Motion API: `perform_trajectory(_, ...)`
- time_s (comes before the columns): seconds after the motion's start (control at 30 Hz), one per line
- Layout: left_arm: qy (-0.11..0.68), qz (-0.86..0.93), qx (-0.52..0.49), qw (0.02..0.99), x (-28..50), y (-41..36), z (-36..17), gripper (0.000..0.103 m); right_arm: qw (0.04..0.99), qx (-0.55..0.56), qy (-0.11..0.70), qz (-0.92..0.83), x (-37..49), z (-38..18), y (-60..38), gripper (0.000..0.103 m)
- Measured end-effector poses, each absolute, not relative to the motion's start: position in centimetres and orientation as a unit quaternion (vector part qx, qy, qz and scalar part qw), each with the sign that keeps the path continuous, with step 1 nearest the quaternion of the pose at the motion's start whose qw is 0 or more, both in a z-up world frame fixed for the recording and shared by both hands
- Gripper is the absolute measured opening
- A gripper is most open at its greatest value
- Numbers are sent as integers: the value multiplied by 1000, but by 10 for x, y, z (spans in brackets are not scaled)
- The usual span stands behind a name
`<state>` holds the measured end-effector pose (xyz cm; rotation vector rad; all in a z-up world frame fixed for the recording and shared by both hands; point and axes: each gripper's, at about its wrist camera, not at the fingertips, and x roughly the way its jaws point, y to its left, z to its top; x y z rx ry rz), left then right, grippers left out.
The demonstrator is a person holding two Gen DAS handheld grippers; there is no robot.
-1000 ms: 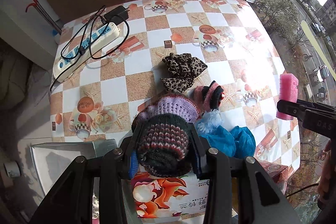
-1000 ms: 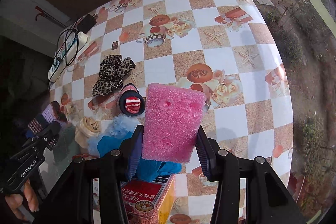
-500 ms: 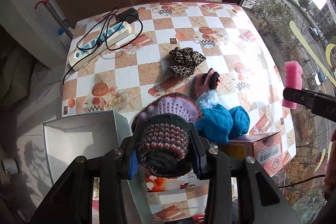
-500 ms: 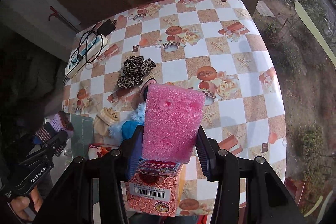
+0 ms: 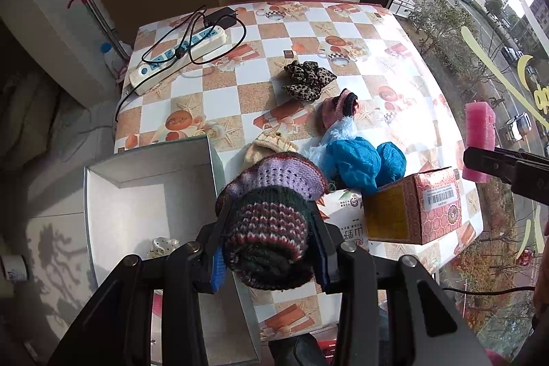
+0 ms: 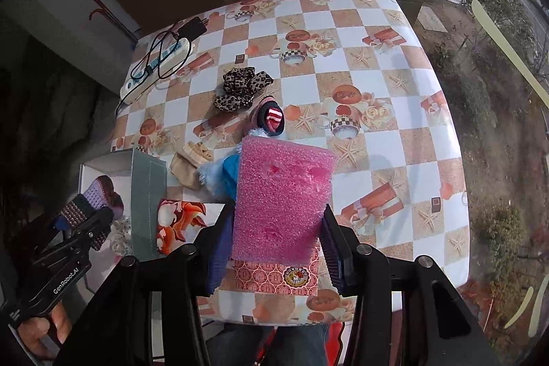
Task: Organize soft objects
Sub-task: 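Lift the knit hat and sponge and carry both over the white box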
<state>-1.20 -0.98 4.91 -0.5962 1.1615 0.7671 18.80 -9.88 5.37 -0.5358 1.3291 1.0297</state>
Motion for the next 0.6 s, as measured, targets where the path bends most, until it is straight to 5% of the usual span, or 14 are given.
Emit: perform_trajectory(0.6,526,392,-291,696,-92,-20,43,43,564,-288,577,515,79,48,-77,49)
